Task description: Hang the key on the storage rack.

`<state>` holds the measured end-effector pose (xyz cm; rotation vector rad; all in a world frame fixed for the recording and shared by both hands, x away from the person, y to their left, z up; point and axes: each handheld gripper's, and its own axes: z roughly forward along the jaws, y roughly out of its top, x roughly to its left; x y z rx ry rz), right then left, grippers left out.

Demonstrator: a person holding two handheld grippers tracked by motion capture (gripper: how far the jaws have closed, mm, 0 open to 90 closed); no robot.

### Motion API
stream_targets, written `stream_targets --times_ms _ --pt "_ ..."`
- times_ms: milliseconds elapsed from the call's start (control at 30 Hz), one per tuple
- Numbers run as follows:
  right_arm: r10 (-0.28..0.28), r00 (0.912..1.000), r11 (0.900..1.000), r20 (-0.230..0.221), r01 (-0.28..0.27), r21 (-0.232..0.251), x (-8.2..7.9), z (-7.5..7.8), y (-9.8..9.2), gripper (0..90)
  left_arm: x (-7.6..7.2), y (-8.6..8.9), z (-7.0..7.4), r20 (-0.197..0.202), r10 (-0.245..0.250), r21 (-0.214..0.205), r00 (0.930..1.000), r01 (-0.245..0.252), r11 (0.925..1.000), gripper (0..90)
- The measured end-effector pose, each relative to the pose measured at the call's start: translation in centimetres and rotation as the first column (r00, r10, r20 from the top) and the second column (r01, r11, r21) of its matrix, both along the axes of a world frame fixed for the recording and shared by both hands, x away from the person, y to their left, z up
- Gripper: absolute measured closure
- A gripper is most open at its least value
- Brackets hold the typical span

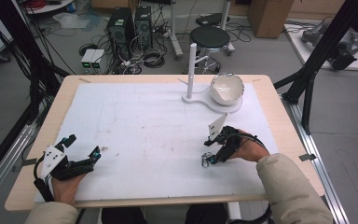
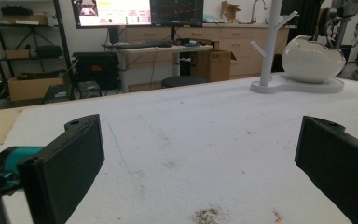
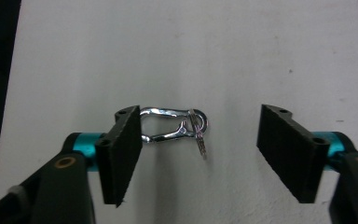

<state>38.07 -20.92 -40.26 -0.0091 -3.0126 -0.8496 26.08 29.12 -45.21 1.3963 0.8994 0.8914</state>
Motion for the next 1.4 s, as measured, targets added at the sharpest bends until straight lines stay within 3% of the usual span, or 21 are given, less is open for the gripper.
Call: stream_targets --times_ms 33,200,333,733,967,1000,1267,1400 --pt "0.0 1.0 1.0 0.0 0.0 0.0 0.0 0.0 0.0 38.0 0.0 0.01 0.0 0.0 0.0 0.0 1.0 0.0 1.0 1.7" --pt "0.009 0.9996 0.9996 -0.026 -0.01 -0.025 0.25 0.12 -0.07 57.0 0.01 0.03 0.01 0.0 0.0 0.003 1.0 0.0 1.0 1.7" --pt "0.025 0.9996 0.999 -0.013 -0.025 -0.036 0.23 0.13 -0.1 66.8 0.0 0.02 0.0 -0.001 -0.001 0.0 1.0 0.001 1.0 1.7" --pt "0.059 0.9979 0.9966 0.028 -0.057 -0.059 -0.08 0.14 -0.28 86.0 0.0 0.02 0.0 0.001 -0.002 -0.003 1.0 0.002 1.0 1.7" --pt "0.052 0.9981 0.9973 0.035 -0.05 -0.054 -0.13 0.3 -0.3 87.5 0.0 0.03 0.0 -0.001 -0.003 0.0 1.0 0.003 1.0 1.7" --pt "0.046 0.998 0.9974 0.042 -0.044 -0.057 -0.21 0.35 -0.3 87.9 0.01 0.03 0.01 0.001 -0.002 0.0 1.0 0.002 1.0 1.7" --pt "-0.038 0.999 0.998 -0.025 0.037 -0.051 -0.17 0.31 -0.47 88.8 0.0 0.02 0.0 0.0 -0.002 0.001 1.0 0.002 1.0 1.7" --pt "-0.136 0.9874 0.9906 -0.081 0.135 -0.022 -0.13 0.68 -0.8 89.0 0.01 0.01 0.0 0.0 -0.003 0.001 1.0 0.003 1.0 1.7"
